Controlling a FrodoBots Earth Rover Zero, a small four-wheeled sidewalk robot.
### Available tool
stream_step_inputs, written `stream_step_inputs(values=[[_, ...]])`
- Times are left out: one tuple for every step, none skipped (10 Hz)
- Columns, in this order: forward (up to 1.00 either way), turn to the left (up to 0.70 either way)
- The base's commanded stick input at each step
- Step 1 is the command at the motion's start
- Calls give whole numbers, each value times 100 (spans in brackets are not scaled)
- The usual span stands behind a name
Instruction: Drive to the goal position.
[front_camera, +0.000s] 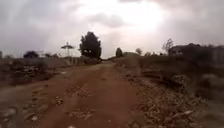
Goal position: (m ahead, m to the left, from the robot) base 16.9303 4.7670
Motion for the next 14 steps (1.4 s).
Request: stream_step_inputs(values=[[50,0],[50,0],[50,0],[50,0],[50,0],[50,0],[50,0],[50,0],[50,0],[50,0],[50,0],[50,0],[50,0],[50,0]])
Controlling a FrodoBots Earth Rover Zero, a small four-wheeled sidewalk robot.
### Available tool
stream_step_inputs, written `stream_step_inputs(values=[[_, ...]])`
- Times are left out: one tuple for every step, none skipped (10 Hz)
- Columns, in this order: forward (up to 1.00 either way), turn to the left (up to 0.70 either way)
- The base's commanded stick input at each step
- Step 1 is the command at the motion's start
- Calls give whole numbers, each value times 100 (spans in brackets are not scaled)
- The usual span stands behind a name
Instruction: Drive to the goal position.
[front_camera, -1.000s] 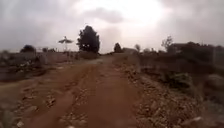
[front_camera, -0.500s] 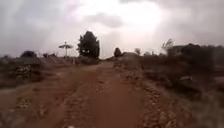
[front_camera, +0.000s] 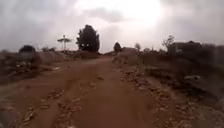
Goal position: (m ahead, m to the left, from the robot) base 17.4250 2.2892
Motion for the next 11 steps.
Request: stream_step_inputs(values=[[50,0],[50,0],[50,0],[50,0],[50,0],[50,0],[50,0],[50,0],[50,0],[50,0],[50,0]])
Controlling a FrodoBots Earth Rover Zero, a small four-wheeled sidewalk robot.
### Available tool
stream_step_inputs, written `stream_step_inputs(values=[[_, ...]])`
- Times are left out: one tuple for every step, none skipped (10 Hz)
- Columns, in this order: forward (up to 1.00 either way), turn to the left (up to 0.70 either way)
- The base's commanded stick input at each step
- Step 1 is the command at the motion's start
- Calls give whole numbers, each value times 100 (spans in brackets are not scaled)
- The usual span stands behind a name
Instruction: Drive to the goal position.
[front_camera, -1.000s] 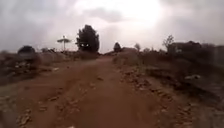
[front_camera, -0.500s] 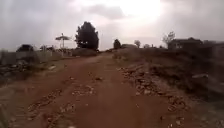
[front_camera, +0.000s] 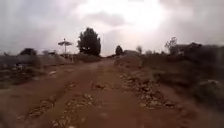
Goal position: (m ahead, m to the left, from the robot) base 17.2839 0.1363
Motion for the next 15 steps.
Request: stream_step_inputs(values=[[50,0],[50,0],[50,0],[50,0],[50,0],[50,0],[50,0],[50,0],[50,0],[50,0],[50,0],[50,0],[50,0],[50,0],[50,0]])
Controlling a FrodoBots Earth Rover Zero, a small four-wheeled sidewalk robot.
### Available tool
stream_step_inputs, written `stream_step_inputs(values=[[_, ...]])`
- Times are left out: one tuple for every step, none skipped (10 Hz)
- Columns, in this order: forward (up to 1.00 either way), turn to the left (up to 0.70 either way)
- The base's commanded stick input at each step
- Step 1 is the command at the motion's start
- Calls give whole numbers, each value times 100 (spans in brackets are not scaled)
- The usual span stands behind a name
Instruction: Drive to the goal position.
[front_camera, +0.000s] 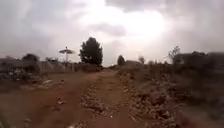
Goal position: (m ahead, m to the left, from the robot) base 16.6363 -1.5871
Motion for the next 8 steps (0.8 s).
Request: stream_step_inputs(values=[[50,0],[50,0],[50,0],[50,0],[50,0],[50,0],[50,0],[50,0]])
